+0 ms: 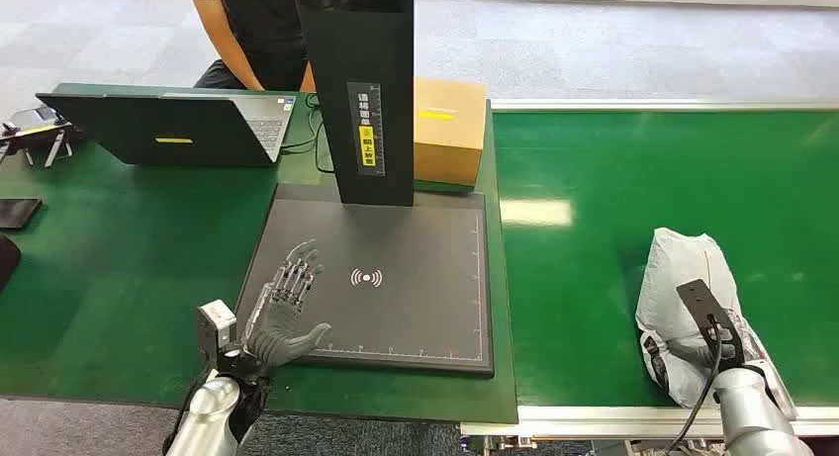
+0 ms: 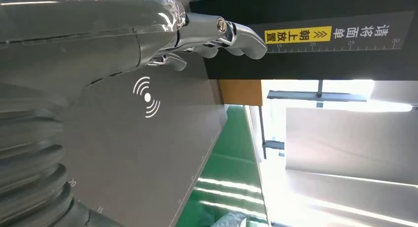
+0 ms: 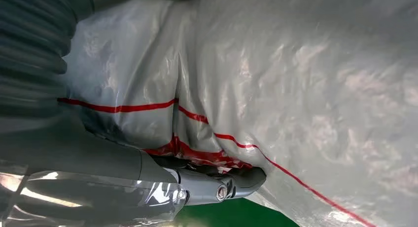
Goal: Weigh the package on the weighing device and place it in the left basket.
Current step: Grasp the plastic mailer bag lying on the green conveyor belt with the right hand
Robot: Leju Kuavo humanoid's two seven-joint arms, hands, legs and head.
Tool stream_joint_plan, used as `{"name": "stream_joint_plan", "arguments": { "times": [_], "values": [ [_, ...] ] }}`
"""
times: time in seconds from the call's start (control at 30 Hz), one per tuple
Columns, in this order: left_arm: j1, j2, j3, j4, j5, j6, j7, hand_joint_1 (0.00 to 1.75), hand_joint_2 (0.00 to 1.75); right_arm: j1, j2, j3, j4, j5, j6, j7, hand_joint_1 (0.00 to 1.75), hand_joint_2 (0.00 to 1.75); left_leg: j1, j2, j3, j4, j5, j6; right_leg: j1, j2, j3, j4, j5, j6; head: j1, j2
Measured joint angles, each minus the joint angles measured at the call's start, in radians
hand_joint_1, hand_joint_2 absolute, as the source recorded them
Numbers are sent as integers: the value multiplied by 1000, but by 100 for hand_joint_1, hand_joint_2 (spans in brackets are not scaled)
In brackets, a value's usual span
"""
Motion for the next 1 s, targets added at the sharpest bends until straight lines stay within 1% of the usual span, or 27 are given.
{"name": "stream_joint_plan", "arguments": {
  "times": [0.23,0.4,0.53,0.6,0.77,0.87,0.93,1.0],
  "values": [
    [-12,-1,-6,25,0,0,-5,0,175,1,-22,-4,25,-15,17,-22,175,175,1,-1,1,0,0,5,0,0,5,-8,4,7,0,0],
    [-15,-1,-6,34,0,0,-6,0,175,5,-28,-9,31,-29,33,-45,175,175,1,-1,1,0,-1,7,0,0,7,-11,6,9,0,0],
    [-16,-1,-6,39,0,0,-6,0,175,9,-29,-10,33,-39,50,-73,175,175,1,0,1,0,-1,9,0,0,8,-13,6,10,0,0],
    [-15,-1,-6,40,0,2,-7,0,175,12,-29,-10,33,-47,45,-101,175,175,1,0,0,0,-1,9,0,0,8,-13,7,11,0,0],
    [-3,-1,-5,32,5,6,0,0,175,21,-15,-12,24,-86,-43,-244,175,175,1,1,-2,0,-1,9,-1,2,7,-13,8,12,0,0],
    [11,-1,-3,9,11,4,13,0,175,41,10,-11,-18,-124,-115,-387,175,175,-1,2,-5,0,0,10,-2,2,2,-11,8,13,1,0],
    [18,-1,-1,-12,17,-1,23,0,175,59,34,-6,-72,-161,-162,-485,175,175,-3,1,-9,0,1,11,-4,2,-3,-8,9,13,0,0],
    [24,-1,-1,-30,24,-5,32,0,175,78,59,4,-148,-203,-213,-564,175,175,-4,0,-13,0,3,12,-5,1,-8,-6,9,13,0,0]
  ]
}}
